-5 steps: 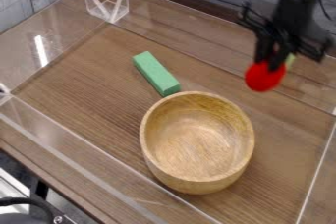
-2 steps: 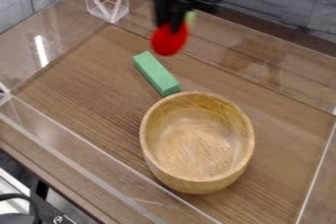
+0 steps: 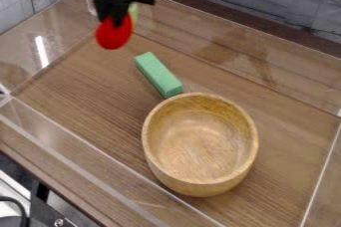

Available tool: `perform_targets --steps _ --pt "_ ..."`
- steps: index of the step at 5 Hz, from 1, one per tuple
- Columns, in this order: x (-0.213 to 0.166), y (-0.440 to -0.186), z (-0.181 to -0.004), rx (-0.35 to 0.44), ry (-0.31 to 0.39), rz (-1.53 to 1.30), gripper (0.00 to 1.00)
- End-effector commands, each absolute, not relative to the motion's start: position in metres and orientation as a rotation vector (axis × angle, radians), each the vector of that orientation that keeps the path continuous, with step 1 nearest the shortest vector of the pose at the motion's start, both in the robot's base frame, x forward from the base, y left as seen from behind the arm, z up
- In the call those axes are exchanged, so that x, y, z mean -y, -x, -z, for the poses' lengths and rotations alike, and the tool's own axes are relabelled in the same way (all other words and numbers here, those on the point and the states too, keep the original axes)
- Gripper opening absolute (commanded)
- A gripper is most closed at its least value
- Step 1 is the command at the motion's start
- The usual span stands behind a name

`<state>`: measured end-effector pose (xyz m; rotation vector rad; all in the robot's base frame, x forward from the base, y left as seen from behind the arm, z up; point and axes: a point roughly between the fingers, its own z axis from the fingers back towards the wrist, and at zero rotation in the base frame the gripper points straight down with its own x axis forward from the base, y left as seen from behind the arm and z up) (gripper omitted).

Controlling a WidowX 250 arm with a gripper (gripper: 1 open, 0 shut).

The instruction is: Move the red fruit to the left side of the table

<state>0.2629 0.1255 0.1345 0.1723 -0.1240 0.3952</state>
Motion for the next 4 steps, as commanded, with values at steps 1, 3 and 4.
perform_targets --steps 1,3,4 --pt "-0.148 -0.260 -0.134 0.151 -0.196 -0.403 0.00" --pt "-0.175 -0.256 -0.107 0.131 -0.208 -0.434 0.00" --pt "-0.183 -0.255 -0.093 0.127 -0.209 -0.436 0.00"
